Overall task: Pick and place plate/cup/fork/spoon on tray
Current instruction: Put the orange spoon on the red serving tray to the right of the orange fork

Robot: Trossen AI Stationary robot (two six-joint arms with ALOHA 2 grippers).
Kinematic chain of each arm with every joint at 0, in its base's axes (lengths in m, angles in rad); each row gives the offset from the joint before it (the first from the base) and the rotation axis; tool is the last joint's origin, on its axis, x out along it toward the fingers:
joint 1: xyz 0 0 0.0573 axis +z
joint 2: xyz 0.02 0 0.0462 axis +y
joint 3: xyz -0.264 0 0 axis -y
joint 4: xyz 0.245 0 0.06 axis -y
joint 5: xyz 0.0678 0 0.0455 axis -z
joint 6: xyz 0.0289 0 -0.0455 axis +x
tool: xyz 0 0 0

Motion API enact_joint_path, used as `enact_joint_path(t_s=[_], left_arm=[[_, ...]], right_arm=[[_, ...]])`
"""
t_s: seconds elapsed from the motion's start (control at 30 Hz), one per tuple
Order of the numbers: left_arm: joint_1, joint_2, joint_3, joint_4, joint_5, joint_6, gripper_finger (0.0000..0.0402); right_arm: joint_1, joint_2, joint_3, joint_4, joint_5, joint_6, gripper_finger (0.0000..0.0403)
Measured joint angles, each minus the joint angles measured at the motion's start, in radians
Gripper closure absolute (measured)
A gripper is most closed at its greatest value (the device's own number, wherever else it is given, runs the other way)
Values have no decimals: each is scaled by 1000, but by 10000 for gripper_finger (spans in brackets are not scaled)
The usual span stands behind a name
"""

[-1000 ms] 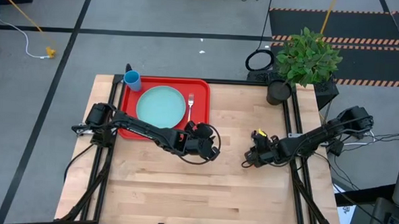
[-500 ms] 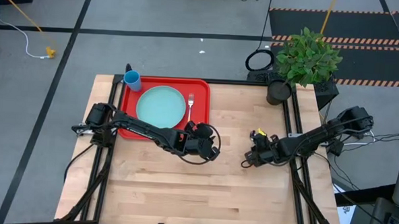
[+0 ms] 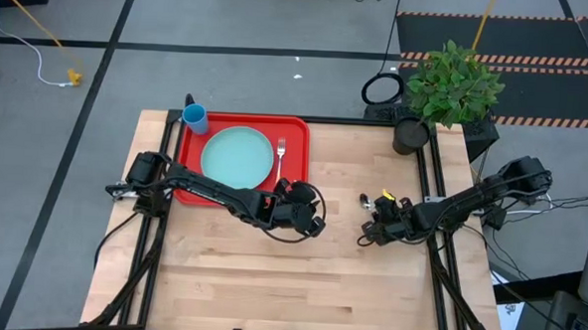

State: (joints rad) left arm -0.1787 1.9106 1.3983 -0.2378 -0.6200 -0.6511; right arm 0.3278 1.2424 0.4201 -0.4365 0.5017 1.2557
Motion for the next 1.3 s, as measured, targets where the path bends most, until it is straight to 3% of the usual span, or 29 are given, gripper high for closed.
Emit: enact_joint_path(t_s=[0.43,0.63,0.8,1.1,1.3], left_arm=[[-1,0,0,20,12,36,325],[-14,-11,0,32,33,124,325],[4,-52,0,44,33,180,325],[13,-124,0,-158,-15,225,325],[21,-132,0,-253,-59,181,325]], right_arm=[[-1,3,-3,222,22,-100,402],[-27,3,-3,345,105,-166,402],[-74,2,-2,482,104,-249,403],[-179,2,-1,784,100,-411,403],[-217,10,78,801,103,-493,403]])
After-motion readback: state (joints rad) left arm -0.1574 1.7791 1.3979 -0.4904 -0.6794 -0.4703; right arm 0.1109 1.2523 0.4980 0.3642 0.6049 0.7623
